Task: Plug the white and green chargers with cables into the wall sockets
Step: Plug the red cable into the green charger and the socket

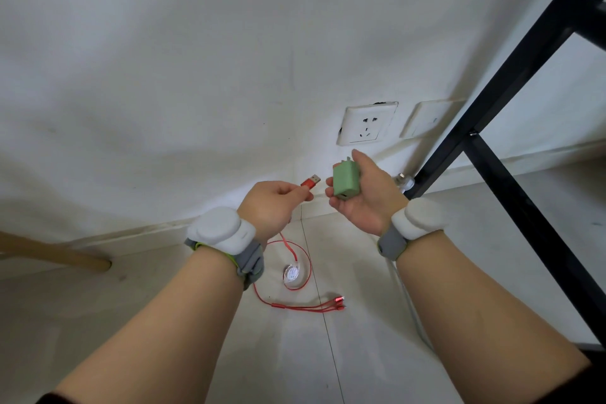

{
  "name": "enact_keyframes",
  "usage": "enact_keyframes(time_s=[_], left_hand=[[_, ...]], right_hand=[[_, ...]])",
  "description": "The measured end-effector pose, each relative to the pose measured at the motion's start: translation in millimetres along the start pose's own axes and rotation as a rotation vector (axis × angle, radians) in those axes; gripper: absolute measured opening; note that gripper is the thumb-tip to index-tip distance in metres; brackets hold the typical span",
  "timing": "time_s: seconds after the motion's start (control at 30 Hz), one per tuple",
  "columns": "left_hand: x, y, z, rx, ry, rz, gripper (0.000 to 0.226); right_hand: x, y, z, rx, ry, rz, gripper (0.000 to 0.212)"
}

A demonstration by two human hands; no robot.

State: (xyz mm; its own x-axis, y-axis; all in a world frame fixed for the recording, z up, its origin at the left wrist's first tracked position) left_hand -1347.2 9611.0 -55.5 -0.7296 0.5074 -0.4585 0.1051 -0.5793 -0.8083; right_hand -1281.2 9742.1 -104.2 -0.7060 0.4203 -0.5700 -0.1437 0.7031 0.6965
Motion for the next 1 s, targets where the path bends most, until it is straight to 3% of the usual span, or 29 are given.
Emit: enact_keyframes(time_s=[0.1, 0.23, 0.57, 1.0], left_hand=[[-2, 0, 0, -0.049, 0.014, 0.003, 0.022], [-3, 1, -3, -0.056, 0.031, 0.013, 0.021], [-3, 5, -3, 0.004, 0.015, 0.024, 0.018], [-8, 5, 1, 0.11, -0.038, 0.026, 0.021]], right_hand=[[-1, -3, 0, 0.289, 0.027, -0.038, 0.021], [-2, -5, -9, 0.323, 0.098, -0.022, 0.011], [-7, -11, -20, 0.196, 0.176, 0.009, 0.028], [-16, -18, -36, 0.083, 0.234, 0.073, 0.024]])
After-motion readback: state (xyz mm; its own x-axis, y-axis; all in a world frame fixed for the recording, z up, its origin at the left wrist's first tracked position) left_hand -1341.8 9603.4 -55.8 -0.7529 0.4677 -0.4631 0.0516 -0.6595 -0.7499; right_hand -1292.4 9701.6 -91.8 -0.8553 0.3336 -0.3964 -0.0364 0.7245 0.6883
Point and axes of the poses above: each hand's wrist, its own x-axis towards the middle knuckle, its own z-axis out of the back of the hand, y = z × x, the point moved 8 cm from there along x, towards the middle knuckle, and after that the axes turned 4 degrees about z, right-handed, at the moved point
